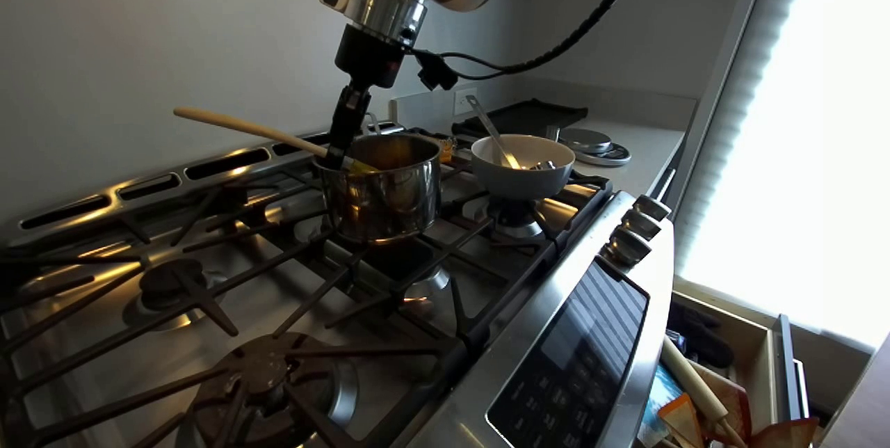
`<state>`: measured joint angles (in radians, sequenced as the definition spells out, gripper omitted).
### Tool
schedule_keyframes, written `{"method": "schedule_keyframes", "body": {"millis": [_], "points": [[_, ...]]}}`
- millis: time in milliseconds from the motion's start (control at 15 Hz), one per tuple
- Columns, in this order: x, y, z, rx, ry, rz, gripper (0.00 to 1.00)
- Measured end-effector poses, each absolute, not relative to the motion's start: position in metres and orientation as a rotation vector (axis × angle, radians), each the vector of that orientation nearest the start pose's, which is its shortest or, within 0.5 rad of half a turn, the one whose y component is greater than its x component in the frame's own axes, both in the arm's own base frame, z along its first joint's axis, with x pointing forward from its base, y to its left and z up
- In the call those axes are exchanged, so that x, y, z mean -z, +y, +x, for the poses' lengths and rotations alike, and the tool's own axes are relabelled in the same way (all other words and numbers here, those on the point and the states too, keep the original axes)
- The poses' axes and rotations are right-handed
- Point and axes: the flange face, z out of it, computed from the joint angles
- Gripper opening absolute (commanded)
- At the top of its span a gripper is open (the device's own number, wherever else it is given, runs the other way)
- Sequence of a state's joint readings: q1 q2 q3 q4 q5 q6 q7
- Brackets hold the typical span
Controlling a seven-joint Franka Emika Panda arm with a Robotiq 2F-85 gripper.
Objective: Remove the spatula from the pot and put it in the grey bowl
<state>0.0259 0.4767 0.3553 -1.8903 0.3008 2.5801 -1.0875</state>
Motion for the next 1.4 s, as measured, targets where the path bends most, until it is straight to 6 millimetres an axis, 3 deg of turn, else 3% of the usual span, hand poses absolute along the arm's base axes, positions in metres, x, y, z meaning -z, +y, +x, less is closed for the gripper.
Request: {"method": "schedule_keyframes", "body": {"millis": [133,200,467,667,867,1133,1333,1400], "points": [[-0.292,0.229,0.615,0.477,-1.607,-2.357,0.01],[-0.294,0.233,0.614,0.477,-1.615,-2.348,0.05],[-0.31,0.249,0.603,0.474,-1.629,-2.341,0.06],[-0.34,0.263,0.589,0.507,-1.632,-2.36,0.06],[-0.377,0.264,0.571,0.544,-1.616,-2.428,0.06],[-0.413,0.228,0.547,0.575,-1.486,-2.65,0.06],[-0.423,0.188,0.527,0.577,-1.357,-2.829,0.06],[-0.424,0.176,0.521,0.589,-1.315,-2.865,0.22]]}}
